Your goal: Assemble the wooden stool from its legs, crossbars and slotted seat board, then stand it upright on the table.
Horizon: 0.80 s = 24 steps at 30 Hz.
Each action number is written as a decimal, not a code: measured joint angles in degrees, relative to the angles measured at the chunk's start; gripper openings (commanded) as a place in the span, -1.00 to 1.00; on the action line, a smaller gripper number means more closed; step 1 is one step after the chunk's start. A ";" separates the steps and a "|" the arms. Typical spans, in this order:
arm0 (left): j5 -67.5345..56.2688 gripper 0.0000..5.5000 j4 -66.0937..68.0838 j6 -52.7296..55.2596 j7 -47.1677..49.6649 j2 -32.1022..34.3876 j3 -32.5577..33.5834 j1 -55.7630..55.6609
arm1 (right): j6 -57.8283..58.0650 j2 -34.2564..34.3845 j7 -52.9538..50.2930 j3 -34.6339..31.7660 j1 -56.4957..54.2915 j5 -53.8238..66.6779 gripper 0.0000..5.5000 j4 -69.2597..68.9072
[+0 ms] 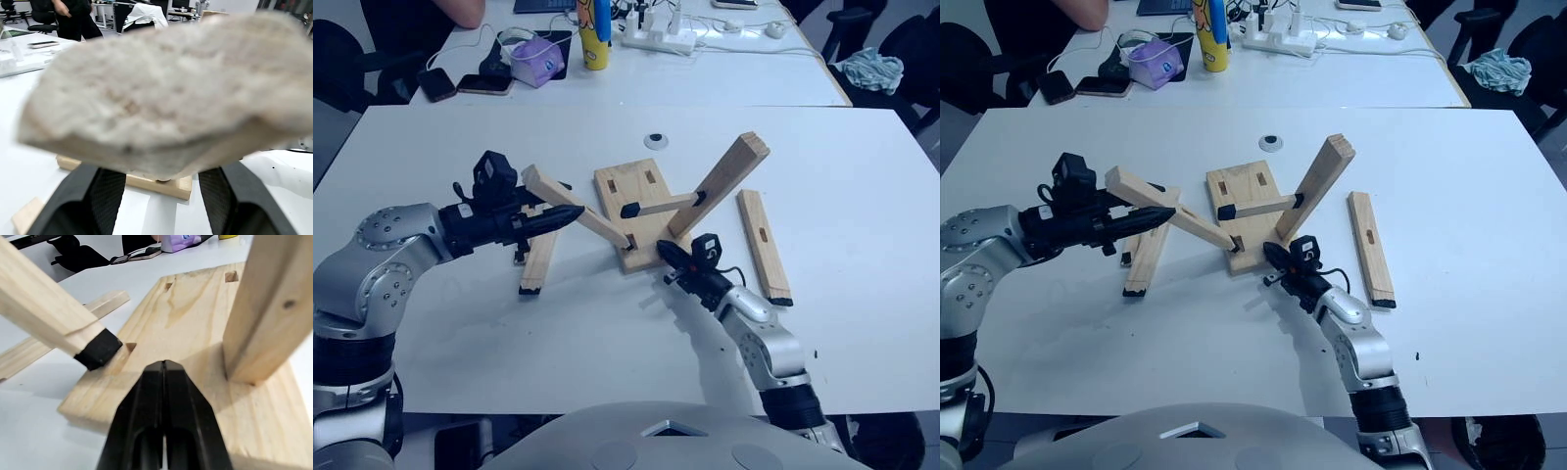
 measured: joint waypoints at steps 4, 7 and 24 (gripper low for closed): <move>2.57 -0.25 1.54 -1.96 -2.16 0.10 -2.49 -1.62 | 2.60 -0.24 -1.20 1.43 -1.09 -2.27 -1.00 -0.75; 5.19 -0.25 3.04 -3.88 -4.54 0.69 -4.90 -4.07 | 5.42 -0.68 -2.00 1.96 -1.64 -2.55 -1.00 -1.78; 15.30 -0.25 7.19 -5.51 -13.49 2.88 -16.60 -17.96 | 13.33 -2.20 -2.87 2.63 -2.69 -2.94 -1.00 -5.48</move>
